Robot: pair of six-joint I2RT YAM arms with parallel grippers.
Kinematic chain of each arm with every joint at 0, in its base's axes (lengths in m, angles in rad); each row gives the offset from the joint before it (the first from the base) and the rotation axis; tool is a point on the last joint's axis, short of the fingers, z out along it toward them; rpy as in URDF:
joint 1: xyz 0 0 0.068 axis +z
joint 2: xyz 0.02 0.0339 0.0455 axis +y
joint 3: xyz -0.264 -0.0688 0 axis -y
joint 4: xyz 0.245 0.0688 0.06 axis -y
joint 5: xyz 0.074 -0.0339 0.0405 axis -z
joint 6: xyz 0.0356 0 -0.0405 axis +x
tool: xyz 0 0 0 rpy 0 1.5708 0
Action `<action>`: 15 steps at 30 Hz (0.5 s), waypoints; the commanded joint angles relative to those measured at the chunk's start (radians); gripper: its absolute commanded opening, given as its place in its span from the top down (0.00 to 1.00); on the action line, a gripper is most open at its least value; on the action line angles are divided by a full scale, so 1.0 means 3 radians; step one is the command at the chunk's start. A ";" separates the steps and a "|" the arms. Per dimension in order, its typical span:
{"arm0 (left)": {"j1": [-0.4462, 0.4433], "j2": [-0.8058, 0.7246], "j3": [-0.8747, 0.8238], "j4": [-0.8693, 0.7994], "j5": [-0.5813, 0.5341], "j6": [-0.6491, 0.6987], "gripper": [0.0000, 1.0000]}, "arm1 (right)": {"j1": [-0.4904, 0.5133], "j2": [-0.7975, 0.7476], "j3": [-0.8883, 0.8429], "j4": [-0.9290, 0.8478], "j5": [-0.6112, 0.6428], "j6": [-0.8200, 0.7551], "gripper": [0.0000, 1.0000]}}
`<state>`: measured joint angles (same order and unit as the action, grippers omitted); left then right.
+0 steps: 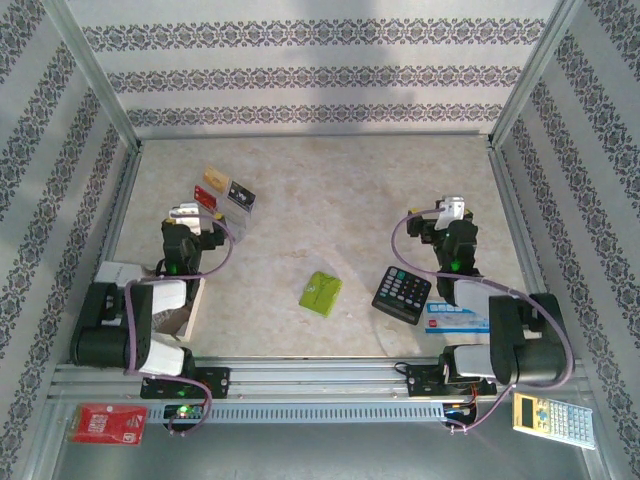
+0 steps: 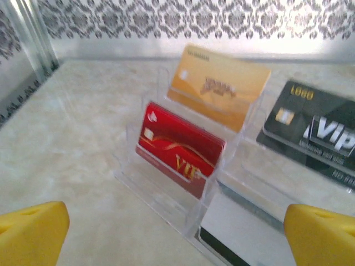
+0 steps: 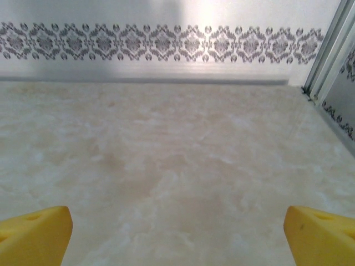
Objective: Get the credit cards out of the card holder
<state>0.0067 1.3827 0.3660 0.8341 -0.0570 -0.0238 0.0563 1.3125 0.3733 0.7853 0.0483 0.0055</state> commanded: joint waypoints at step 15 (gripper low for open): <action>-0.0043 -0.1307 0.0828 -0.2665 0.0431 -0.1399 0.00 | 0.0897 -0.0586 0.0960 -0.2453 0.0168 0.1618 0.02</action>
<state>0.0010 0.9859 0.5613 0.2447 0.0101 -0.3447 0.2977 1.1408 0.6056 0.2714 0.1310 0.3340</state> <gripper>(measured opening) 0.997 0.980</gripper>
